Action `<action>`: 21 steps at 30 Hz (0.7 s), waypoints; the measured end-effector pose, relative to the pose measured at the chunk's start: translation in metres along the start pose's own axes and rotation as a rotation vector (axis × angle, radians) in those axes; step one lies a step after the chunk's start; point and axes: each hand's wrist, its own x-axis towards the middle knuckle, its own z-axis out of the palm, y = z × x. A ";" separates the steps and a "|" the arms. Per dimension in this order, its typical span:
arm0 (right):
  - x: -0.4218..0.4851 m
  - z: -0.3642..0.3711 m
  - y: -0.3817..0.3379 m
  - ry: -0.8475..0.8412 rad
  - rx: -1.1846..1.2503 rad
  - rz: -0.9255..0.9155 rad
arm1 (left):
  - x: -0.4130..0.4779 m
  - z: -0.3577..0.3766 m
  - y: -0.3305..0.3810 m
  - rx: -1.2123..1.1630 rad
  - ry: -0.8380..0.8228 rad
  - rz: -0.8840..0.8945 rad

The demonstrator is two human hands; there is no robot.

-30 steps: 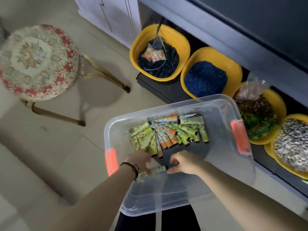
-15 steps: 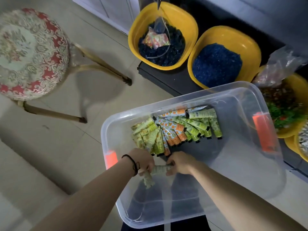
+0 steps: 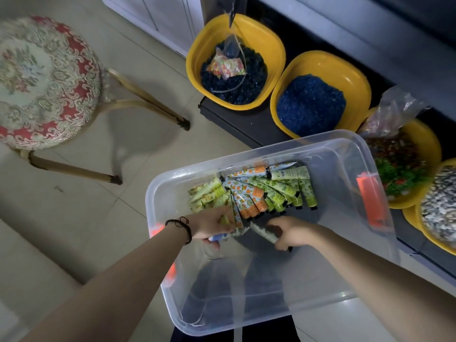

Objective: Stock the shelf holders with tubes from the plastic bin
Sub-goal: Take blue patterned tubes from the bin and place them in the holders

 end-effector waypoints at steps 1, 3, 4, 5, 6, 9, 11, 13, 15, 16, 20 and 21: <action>-0.004 -0.003 0.000 -0.012 0.018 -0.006 | 0.000 -0.002 0.001 -0.024 0.025 -0.007; -0.014 -0.009 -0.003 -0.006 0.050 -0.035 | -0.004 -0.005 0.006 -0.045 0.054 -0.004; -0.018 -0.010 -0.005 0.014 0.073 -0.052 | -0.007 -0.007 0.010 -0.051 0.061 0.000; -0.023 -0.012 -0.007 0.036 0.110 -0.070 | -0.012 -0.009 0.016 -0.057 0.062 -0.004; -0.027 -0.014 -0.010 0.052 0.168 -0.081 | -0.017 -0.012 0.021 -0.067 0.056 -0.010; -0.048 -0.027 -0.023 0.102 0.311 -0.165 | -0.036 -0.023 0.038 -0.096 0.048 -0.011; -0.063 -0.039 -0.034 0.147 0.341 -0.224 | -0.052 -0.031 0.051 -0.109 0.051 0.031; -0.079 -0.050 -0.045 0.204 0.377 -0.278 | -0.070 -0.039 0.066 -0.110 0.049 0.078; -0.101 -0.060 -0.055 0.261 0.416 -0.323 | -0.091 -0.046 0.080 -0.097 0.055 0.116; -0.113 -0.065 -0.060 0.283 0.440 -0.351 | -0.102 -0.049 0.086 -0.091 0.061 0.130; -0.183 -0.084 -0.086 0.424 0.459 -0.480 | -0.158 -0.062 0.113 0.031 0.157 0.199; -0.204 -0.090 -0.095 0.471 0.444 -0.499 | -0.176 -0.067 0.121 0.090 0.192 0.226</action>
